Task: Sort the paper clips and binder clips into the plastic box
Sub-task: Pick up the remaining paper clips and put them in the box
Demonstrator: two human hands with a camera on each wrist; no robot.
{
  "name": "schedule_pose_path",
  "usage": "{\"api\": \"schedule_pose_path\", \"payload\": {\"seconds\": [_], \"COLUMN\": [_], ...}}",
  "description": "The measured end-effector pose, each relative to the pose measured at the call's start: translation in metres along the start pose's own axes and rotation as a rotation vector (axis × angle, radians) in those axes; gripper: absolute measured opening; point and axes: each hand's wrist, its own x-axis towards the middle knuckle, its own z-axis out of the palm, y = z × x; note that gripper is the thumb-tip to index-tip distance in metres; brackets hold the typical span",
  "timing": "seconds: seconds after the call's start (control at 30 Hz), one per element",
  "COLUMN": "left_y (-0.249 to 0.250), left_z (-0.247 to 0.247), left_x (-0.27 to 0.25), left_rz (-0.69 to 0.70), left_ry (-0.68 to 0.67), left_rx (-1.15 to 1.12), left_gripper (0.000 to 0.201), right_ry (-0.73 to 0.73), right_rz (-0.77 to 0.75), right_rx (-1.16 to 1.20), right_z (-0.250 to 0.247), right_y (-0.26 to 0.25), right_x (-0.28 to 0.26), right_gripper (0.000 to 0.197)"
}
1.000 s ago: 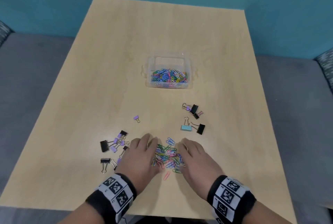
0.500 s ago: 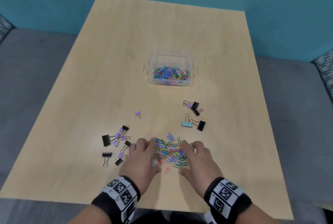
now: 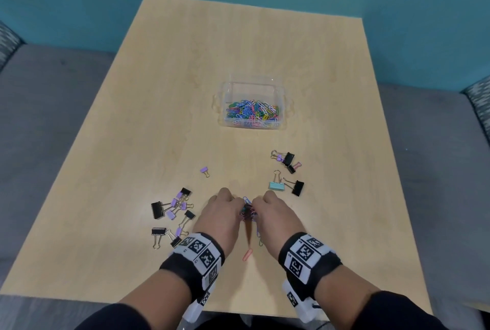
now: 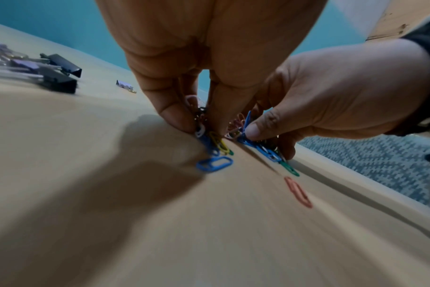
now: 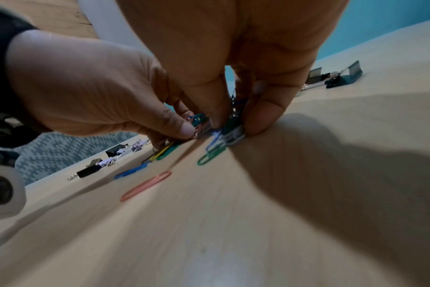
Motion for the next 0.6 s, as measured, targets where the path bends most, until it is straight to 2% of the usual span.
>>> {"api": "schedule_pose_path", "payload": {"seconds": [0.07, 0.2, 0.37, 0.5, 0.6], "left_y": [-0.002, -0.005, -0.006, -0.008, -0.008], "left_z": [0.0, -0.004, -0.01, -0.012, -0.014], "left_x": [0.0, -0.001, -0.004, -0.007, -0.008], "left_rz": [-0.009, -0.028, -0.049, -0.03, -0.011], "left_ry": [-0.001, -0.003, -0.012, -0.001, 0.017], "left_rx": [-0.001, -0.071, -0.136, -0.159, -0.177], "left_gripper": [0.016, 0.012, 0.016, 0.015, 0.012], "right_ry": [-0.023, -0.015, -0.017, -0.033, -0.069], "right_rz": [0.016, 0.053, 0.045, -0.014, -0.095], "right_rx": [-0.02, 0.036, 0.113, 0.088, -0.026], "right_z": [-0.005, -0.009, -0.012, -0.011, -0.004], "right_y": [0.001, 0.005, 0.008, 0.01, 0.011], "right_x": [0.0, 0.0, -0.001, 0.002, 0.007], "right_gripper": [0.018, 0.005, 0.009, 0.011, 0.02]}}
